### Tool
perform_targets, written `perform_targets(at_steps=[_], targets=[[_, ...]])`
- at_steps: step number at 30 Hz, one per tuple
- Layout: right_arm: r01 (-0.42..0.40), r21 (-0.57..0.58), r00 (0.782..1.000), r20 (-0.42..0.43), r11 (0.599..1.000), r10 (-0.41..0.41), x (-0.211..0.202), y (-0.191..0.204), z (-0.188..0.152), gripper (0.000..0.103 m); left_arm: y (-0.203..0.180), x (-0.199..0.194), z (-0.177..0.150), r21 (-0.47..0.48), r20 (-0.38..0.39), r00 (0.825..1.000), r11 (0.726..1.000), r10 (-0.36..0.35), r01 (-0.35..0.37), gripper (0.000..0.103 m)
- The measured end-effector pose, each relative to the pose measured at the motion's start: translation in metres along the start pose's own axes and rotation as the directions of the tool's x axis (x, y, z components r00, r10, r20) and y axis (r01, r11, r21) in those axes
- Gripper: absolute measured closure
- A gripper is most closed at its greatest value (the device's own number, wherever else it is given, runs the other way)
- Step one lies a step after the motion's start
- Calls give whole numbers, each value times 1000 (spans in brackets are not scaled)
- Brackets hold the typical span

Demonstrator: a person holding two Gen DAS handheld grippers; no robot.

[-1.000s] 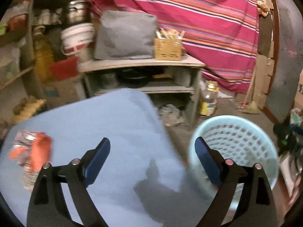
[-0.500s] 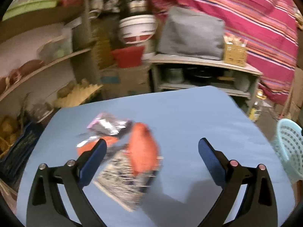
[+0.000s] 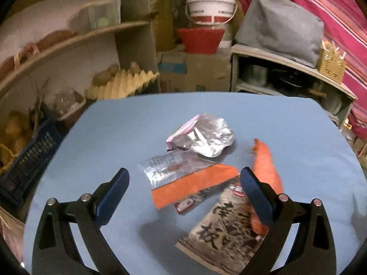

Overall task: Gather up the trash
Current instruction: 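Grasp the clear plastic bag with the left tool while the right tool grasps the orange bag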

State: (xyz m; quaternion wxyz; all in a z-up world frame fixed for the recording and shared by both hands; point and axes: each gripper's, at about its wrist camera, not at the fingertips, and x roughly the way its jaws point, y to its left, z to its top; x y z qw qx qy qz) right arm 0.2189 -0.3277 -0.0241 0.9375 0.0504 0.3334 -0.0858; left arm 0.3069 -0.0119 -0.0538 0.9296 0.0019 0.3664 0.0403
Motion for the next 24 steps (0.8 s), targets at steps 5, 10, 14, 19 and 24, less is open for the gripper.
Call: perform_targets(at_steps=[5, 10, 14, 19, 24], targets=[[-22, -45, 999, -35, 999, 21, 14, 28, -3, 4, 10, 26, 3, -49, -59, 996, 996, -72, 69, 8], [-32, -63, 998, -56, 997, 28, 25, 45, -6, 4, 8, 30, 5, -25, -50, 994, 995, -97, 96, 22], [-58, -92, 996, -75, 994, 51, 33, 65, -9, 4, 10, 38, 2, -9, -96, 986, 990, -138, 138, 57], [-92, -113, 993, -84, 989, 83, 36, 87, -12, 4, 22, 39, -3, -22, -117, 976, 983, -183, 182, 86], [-125, -162, 989, -100, 979, 109, 39, 113, -18, 4, 35, 23, -4, -5, -78, 979, 982, -188, 188, 94]])
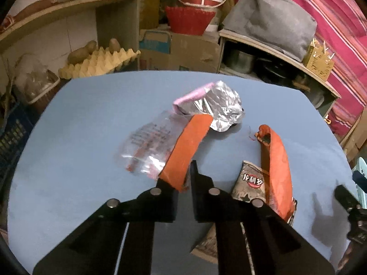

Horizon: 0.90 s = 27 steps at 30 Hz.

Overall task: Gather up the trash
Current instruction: 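Grasp the clear plastic bag with the left tool while the right tool grasps the orange bag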

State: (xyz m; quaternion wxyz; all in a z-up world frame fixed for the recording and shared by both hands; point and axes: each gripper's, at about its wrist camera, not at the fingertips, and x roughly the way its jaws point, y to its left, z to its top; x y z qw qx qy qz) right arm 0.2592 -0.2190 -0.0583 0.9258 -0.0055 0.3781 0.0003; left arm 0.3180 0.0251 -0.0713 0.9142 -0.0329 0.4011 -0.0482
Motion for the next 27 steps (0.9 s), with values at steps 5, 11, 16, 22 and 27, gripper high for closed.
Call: perform_targets(at_steps=[5, 11, 16, 22, 27], targets=[[-40, -16, 999, -11, 999, 40, 6, 24, 0, 4, 13, -24, 0, 11, 43, 999, 1000, 24, -25, 94], [-81, -75, 996, -34, 994, 79, 22, 70, 0, 4, 35, -49, -5, -2, 64, 997, 999, 44, -44, 94], [-92, -98, 994, -69, 991, 85, 42, 98, 2, 11, 58, -66, -6, -26, 75, 996, 999, 48, -46, 94], [-160, -56, 981, -120, 986, 152, 57, 92, 7, 57, 74, -78, -6, -46, 83, 995, 998, 48, -44, 94], [-176, -42, 982, -76, 984, 172, 47, 73, 12, 72, 68, -93, -5, -40, 110, 993, 999, 39, -35, 94]])
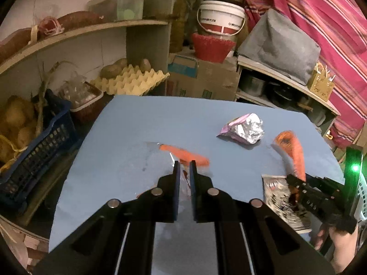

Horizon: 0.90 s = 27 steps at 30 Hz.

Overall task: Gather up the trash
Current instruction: 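Grasp the clear plastic bag with the left tool while the right tool grasps the orange bag, then lift the clear bag bundle with the left tool while the right tool holds the orange bag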

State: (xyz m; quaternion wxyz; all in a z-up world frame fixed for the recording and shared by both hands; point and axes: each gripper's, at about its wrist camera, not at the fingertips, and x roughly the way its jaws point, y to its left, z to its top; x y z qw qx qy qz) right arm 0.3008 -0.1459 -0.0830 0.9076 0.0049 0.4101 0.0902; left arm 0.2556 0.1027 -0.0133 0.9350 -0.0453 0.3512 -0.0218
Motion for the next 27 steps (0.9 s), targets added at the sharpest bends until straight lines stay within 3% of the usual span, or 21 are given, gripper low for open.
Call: perform_targets(at_steps=[9, 19, 25, 27], targets=[[-27, 32, 998, 57, 999, 25, -45, -37, 0, 72, -32, -18, 2, 42, 31, 999, 999, -36, 35, 94], [32, 35, 995, 94, 999, -35, -93, -85, -15, 78, -77, -26, 3, 92, 42, 994, 991, -98, 94, 94], [55, 35, 992, 113, 998, -58, -123, -112, -30, 78, -61, 3, 4, 53, 2, 1000, 998, -25, 24, 93], [65, 33, 991, 117, 997, -68, -130, -119, -34, 78, -53, 17, 3, 43, -18, 1000, 999, 10, -9, 81]])
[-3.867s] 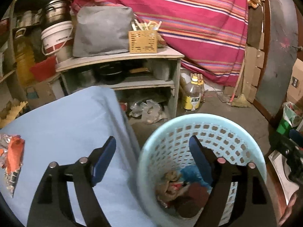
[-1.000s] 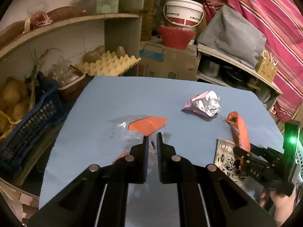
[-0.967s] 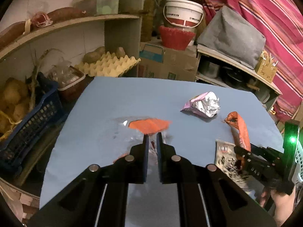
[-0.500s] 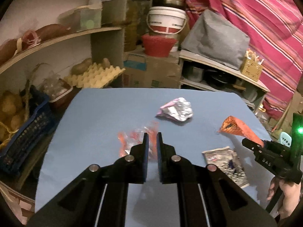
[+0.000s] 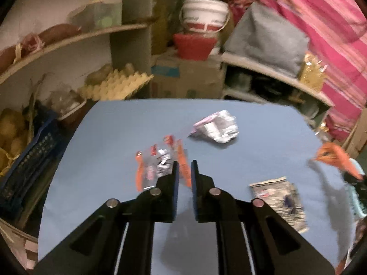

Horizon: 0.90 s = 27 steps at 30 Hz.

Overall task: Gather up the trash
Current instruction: 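Lift the clear bag bundle with the left tool while the right tool holds the orange bag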

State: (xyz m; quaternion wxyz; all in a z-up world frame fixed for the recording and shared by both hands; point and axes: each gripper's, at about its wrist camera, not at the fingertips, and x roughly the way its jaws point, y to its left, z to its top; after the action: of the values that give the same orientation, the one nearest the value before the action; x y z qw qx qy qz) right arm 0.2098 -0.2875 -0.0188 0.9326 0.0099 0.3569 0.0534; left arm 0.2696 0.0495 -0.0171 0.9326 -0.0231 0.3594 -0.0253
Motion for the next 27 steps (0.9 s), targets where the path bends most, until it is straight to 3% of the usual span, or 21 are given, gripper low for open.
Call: perform_targets(at_steps=[1, 2, 3, 8, 13, 18, 20, 27], targets=[[2, 3, 1000, 2, 1000, -2, -3, -5, -2, 78, 5, 6, -1, -13, -4, 1000, 1000, 15, -15, 48], [4, 7, 1000, 1, 1000, -4, -5, -9, -4, 78, 9, 10, -3, -26, -4, 999, 999, 33, -33, 23], [7, 9, 1000, -2, 1000, -7, -5, -12, -5, 78, 13, 16, -3, -47, 8, 998, 997, 60, -59, 22], [13, 21, 1000, -15, 1000, -13, -2, -21, -9, 78, 19, 43, 1, -82, -27, 999, 996, 43, -45, 16], [10, -3, 1000, -14, 1000, -10, 2, -14, -6, 78, 17, 70, 4, -99, -68, 994, 991, 82, -88, 15], [3, -9, 1000, -17, 1000, -4, 6, -10, -4, 78, 29, 96, -1, -148, -149, 987, 986, 58, -80, 18], [1, -19, 1000, -19, 1000, -2, 8, -9, -5, 78, 34, 101, -4, -152, -166, 985, 986, 38, -63, 43], [-18, -39, 1000, -5, 999, 17, 4, -2, -4, 78, 34, 79, -2, -132, -122, 992, 991, 19, -35, 60]])
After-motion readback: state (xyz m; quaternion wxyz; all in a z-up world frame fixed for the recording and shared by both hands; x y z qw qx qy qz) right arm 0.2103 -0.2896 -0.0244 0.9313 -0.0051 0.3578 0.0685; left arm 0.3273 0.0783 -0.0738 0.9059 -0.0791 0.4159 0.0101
